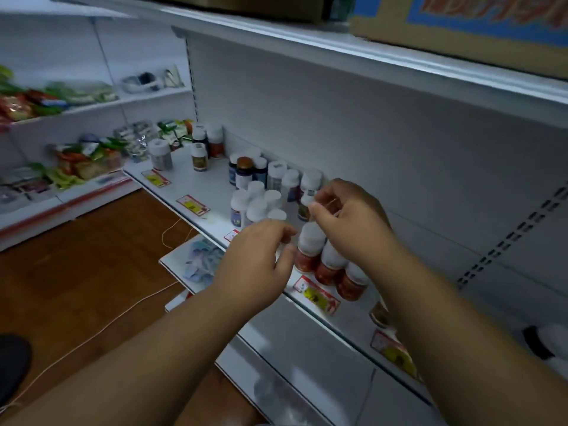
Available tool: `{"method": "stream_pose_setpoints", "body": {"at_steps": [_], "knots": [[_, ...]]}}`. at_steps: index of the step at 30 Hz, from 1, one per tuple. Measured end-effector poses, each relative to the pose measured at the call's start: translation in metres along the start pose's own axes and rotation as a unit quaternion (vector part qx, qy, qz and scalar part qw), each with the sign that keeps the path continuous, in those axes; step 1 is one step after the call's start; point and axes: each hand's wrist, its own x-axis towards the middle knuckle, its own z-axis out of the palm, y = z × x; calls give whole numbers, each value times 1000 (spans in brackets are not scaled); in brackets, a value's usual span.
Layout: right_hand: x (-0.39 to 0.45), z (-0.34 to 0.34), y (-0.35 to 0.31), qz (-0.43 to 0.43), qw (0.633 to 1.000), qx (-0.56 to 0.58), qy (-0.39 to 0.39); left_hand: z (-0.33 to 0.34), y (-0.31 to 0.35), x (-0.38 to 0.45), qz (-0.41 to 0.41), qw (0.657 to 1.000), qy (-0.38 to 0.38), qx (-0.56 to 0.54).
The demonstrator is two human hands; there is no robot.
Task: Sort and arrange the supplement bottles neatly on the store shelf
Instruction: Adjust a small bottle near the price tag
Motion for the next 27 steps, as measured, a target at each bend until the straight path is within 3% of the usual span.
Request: {"method": "stream_pose_setpoints", "body": {"at_steps": [5, 7, 11, 14, 20, 24, 27], "knots": [[82, 33, 23, 36, 996, -71, -29, -5, -37, 39, -17, 1000, -15, -3], [110, 51, 35, 56, 986, -141, -74, -4, -54, 51, -15, 1000, -24, -5], [158, 89, 56, 151, 925, -251, -243, 1, -88, 72, 22, 997, -70, -12], [175, 104, 63, 185, 890, -292, -297, 1, -115, 95, 68, 992, -104, -13], [178, 115, 53, 238, 901, -299, -204, -10, -146, 135, 146, 979, -134, -45], [153, 103, 37, 191, 944, -254, -88, -6, -155, 143, 182, 970, -146, -70], [128, 86, 17, 177, 969, -171, 10, -1, -153, 149, 181, 971, -115, -108]]}}
